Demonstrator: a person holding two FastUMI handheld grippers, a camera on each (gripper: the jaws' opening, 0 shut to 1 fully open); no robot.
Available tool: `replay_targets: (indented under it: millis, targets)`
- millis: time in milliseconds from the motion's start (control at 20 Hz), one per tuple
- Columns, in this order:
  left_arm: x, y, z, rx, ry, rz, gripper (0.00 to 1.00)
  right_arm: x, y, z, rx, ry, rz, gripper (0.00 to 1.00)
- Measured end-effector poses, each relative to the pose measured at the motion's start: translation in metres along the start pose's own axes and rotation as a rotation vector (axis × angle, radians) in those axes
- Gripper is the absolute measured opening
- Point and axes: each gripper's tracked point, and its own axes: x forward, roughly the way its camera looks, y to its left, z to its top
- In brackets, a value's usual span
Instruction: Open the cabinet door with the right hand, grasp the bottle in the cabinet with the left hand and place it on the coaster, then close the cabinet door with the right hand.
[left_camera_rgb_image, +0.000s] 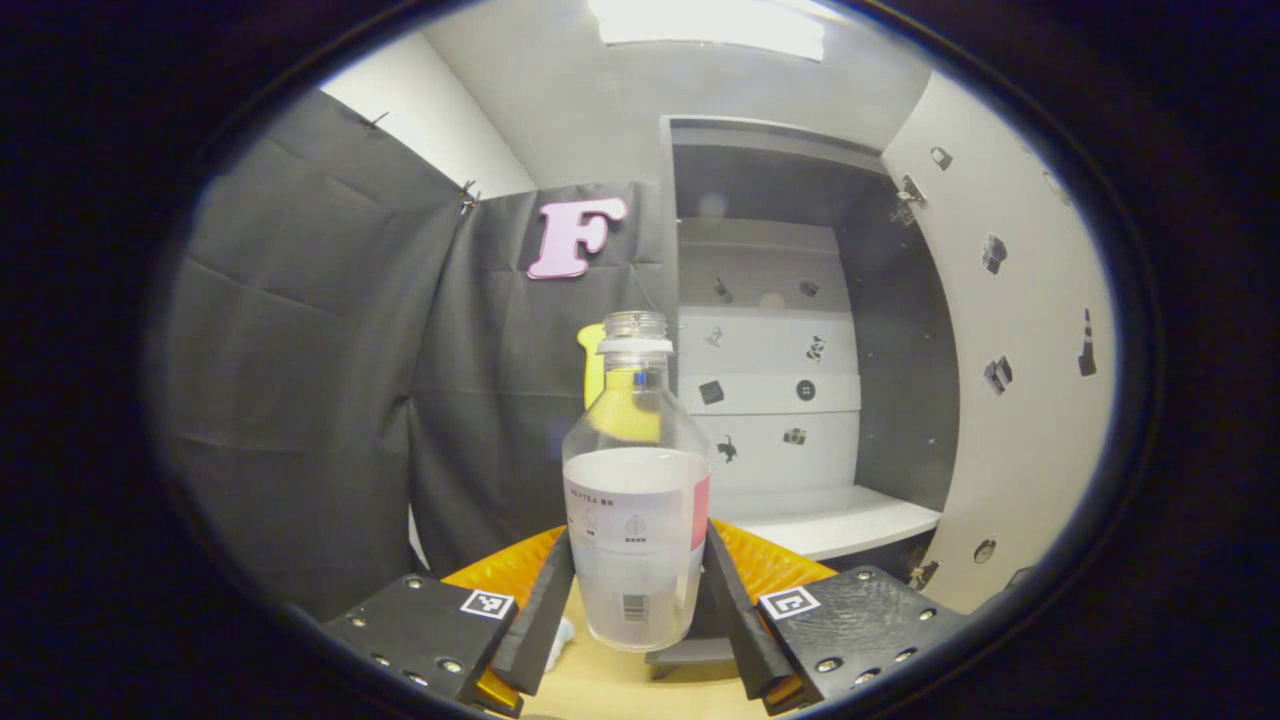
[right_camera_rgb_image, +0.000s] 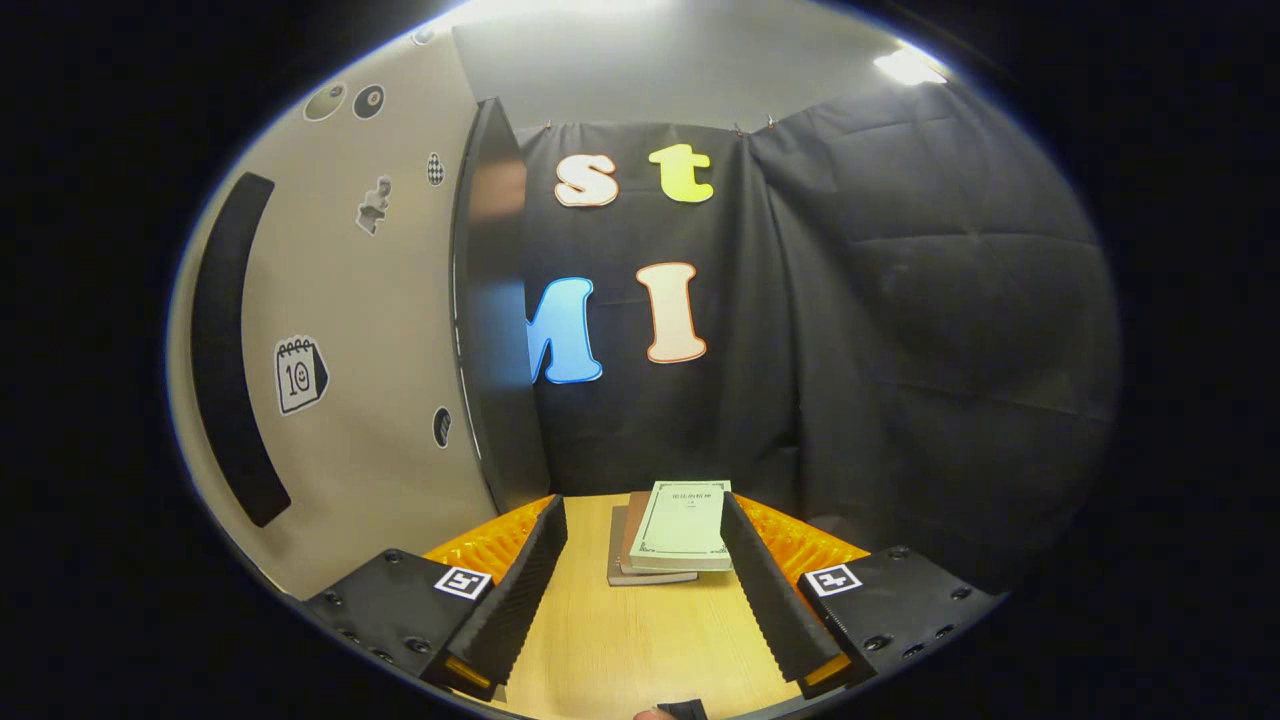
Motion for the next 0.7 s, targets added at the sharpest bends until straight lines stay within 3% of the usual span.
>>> replay_targets:
  millis: [150,400,700]
  targets:
    - [-0.022,0.025,-0.017,-0.011,0.008,0.026,0.75,0.002,0.004,-0.002,-0.001,-0.041,0.012,0.98]
    - [-0.052,0.056,-0.058,-0.018,0.02,0.046,0.72,0.007,-0.003,-0.01,0.01,-0.07,-0.011,0.98]
    - [-0.08,0.08,-0.142,-0.072,0.104,0.077,0.72,0.01,0.001,-0.011,0.032,-0.073,-0.009,0.98]
